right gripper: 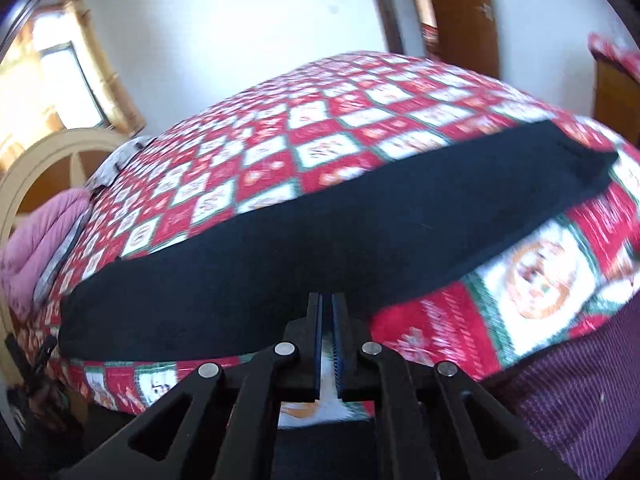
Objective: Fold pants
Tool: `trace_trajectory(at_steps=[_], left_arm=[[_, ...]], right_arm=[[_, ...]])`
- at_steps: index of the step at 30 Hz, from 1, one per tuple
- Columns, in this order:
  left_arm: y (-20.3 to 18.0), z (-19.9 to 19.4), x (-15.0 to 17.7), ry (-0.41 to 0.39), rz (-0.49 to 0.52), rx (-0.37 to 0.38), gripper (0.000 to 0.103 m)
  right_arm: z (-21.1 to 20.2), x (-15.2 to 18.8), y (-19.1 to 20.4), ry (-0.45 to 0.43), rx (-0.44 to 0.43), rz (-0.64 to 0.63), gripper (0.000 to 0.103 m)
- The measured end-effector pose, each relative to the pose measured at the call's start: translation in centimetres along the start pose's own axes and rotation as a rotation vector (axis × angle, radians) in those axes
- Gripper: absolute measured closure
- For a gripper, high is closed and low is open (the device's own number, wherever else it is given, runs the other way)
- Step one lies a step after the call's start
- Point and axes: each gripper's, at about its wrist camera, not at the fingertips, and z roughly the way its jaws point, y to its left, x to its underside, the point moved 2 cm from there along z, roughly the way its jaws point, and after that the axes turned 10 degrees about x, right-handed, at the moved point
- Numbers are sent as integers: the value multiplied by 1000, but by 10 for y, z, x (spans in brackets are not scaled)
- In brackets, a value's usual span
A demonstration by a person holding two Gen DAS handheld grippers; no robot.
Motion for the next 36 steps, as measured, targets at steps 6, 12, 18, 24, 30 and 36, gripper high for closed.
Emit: trace_trajectory(at_steps=[6, 12, 18, 24, 30, 36], left_arm=[[7, 3, 6, 17, -7, -39, 0], [13, -7, -2, -32, -72, -66, 0], [-18, -15, -35, -105, -4, -73, 0], [-71, 15, -56, -65, 85, -37, 0], [-80, 50, -50, 4, 81, -60, 0], [-53, 54, -34, 19, 12, -74, 0]], right_arm=[[44, 15, 42, 92, -12, -143, 98], [58, 20, 45, 126, 9, -198, 98], [41, 16, 63, 83, 41, -256, 98], [38, -8, 125, 36, -89, -328, 98], [60, -49, 221, 62, -345, -324, 98], [110, -64, 300, 166, -445, -333, 98]])
